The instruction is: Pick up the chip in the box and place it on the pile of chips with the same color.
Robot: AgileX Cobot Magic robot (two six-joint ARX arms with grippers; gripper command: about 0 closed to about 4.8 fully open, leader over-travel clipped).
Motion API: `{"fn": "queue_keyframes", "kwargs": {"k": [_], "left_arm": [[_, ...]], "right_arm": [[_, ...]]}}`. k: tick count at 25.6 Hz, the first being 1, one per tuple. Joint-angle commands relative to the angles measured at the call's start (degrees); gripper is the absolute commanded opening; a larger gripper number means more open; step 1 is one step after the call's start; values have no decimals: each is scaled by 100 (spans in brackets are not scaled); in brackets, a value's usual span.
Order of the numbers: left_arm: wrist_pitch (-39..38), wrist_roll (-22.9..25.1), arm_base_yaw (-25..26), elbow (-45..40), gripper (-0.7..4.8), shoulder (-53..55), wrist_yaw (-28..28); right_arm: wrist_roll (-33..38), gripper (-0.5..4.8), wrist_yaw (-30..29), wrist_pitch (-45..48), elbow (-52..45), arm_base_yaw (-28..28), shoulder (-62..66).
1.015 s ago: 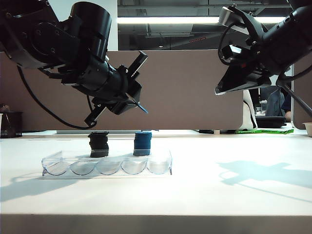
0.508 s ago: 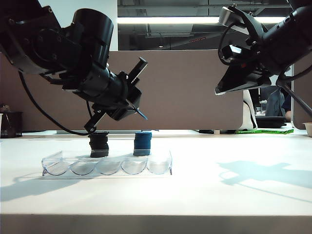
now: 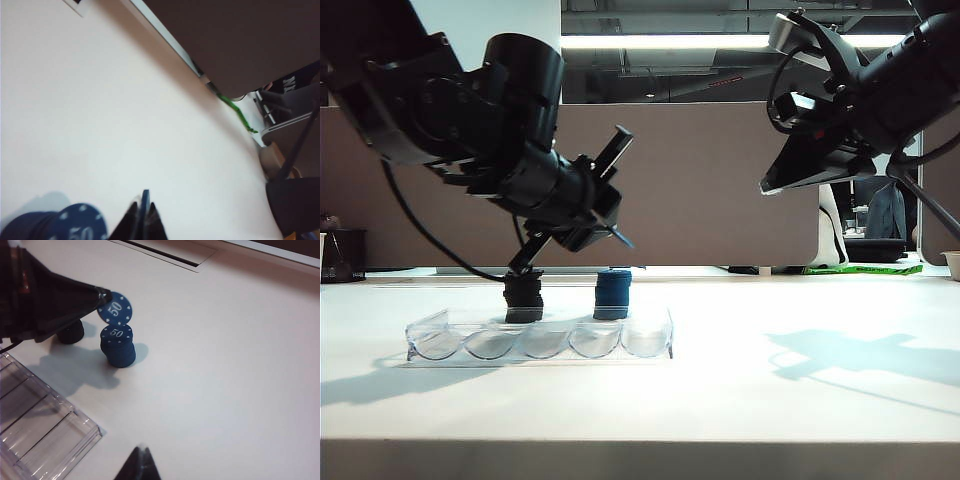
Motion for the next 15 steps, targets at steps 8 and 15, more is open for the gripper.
{"fn": "queue_keyframes", "kwargs": {"k": [8,15], "left_arm": [[-367,138,-24,254,-5,61,35],[-664,136,-17,251,-5,61,-33]], "right_arm": [[-37,-5,-17,96,24,7,-15],[-37,-5,-17,98,24,7,-15]]}}
